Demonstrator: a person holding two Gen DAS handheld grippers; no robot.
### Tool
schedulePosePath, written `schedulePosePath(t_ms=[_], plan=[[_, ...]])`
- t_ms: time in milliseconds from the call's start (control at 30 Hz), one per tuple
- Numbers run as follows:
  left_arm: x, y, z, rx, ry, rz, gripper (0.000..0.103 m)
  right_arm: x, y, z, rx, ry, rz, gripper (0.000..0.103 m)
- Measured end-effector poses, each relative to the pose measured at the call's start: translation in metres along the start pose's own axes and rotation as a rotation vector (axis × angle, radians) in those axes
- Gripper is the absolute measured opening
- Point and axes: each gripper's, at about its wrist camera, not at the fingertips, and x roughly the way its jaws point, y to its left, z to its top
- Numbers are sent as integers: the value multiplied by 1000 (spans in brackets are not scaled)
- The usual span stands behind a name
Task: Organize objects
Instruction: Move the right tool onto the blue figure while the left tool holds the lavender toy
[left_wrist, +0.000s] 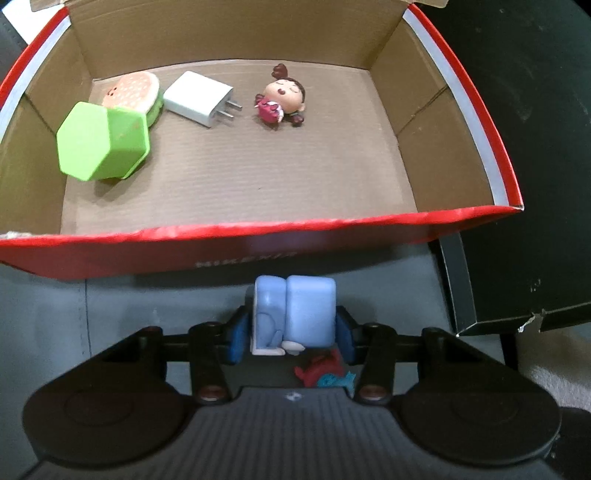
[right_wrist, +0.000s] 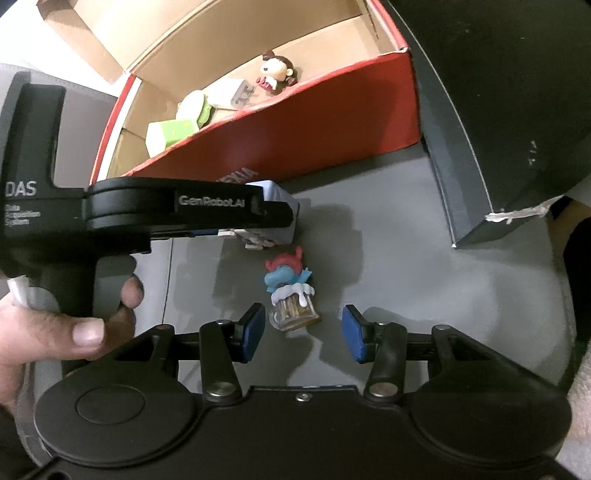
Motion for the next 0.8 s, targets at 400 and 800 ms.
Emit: schedulePosePath(t_ms=[400, 800], plan=[[-9, 14, -10, -10, 15, 2, 47, 17, 14, 0, -65, 21, -31, 37], [-17, 32, -16, 4, 40, 44, 47, 25, 15, -3, -88, 17, -51, 27]])
